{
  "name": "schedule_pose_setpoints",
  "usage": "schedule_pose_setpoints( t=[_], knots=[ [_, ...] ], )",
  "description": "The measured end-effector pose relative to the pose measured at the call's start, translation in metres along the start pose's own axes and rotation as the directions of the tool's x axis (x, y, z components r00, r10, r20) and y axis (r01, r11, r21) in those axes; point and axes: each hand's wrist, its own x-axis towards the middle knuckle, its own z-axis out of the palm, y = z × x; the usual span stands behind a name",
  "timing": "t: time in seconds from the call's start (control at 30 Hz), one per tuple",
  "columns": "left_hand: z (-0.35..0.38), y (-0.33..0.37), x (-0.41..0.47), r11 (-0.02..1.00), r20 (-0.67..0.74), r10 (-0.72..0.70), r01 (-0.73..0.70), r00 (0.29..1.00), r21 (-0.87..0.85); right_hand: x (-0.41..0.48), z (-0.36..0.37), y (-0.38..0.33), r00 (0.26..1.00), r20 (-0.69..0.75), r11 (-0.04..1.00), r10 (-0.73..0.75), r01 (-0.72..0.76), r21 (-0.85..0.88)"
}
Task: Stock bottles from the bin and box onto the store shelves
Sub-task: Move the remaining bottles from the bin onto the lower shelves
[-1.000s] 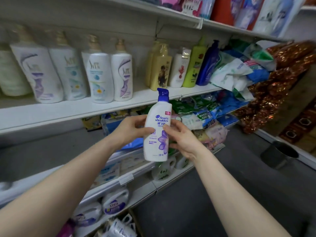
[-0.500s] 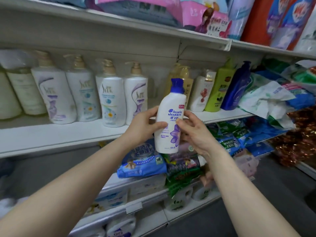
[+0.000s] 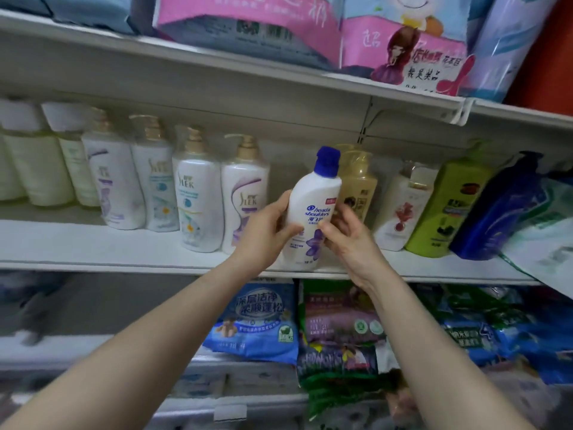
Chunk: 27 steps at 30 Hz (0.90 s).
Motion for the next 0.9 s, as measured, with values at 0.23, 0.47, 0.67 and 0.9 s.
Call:
schedule_pose_setpoints(
  t=[0.23, 0.47, 0.67, 0.9],
  knots=[
    [0.013, -0.008, 0.003, 0.998, -0.071, -0.010, 0.014, 0.997, 0.066, 0.012, -0.008, 0.013, 0.999, 0.031, 1.000, -0.012, 0.012, -0.021],
    [0.033, -0.017, -0.028, 0.948, -0.241, 0.119, -0.038, 0.963, 0.317, -0.009, -0.006, 0.038, 0.954, -0.108, 0.902, -0.281, 0.224, -0.370],
    [0.054, -0.028, -0.069, 0.876, -0.151, 0.238, -0.144, 0.959, 0.461, -0.033, -0.004, 0.078, 0.800, 0.075, 0.523, -0.595, 0.457, -0.719],
    [0.057, -0.032, -0.063, 0.847, -0.096, 0.188, -0.112, 0.977, 0.520, -0.026, -0.003, 0.082, 0.780, 0.156, 0.397, -0.606, 0.466, -0.791]
  ],
)
